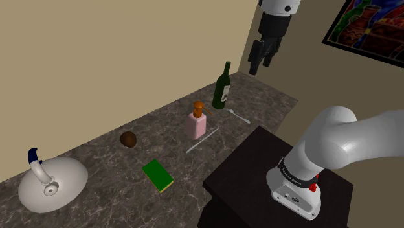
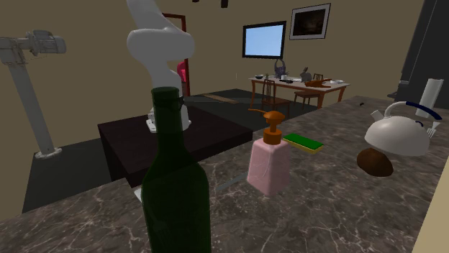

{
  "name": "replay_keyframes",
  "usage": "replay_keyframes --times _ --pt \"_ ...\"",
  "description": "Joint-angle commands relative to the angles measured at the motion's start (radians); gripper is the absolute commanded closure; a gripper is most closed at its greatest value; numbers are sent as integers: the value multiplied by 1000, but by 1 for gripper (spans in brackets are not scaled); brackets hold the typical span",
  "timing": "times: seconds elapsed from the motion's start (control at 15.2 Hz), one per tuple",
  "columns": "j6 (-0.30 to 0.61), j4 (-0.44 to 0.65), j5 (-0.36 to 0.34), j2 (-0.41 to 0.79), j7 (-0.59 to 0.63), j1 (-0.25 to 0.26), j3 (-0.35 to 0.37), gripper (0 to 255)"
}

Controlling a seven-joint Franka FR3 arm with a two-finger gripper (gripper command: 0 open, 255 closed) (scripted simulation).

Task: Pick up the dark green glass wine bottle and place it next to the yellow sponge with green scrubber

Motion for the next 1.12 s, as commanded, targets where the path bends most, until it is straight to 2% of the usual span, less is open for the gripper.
replay_keyframes --times 0.0,0.53,1.06 --pt "0 0 0 0 0 0 0 0" --pt "213 4 -74 182 -111 -49 -115 0" --pt "399 90 -97 418 -219 -81 -225 0"
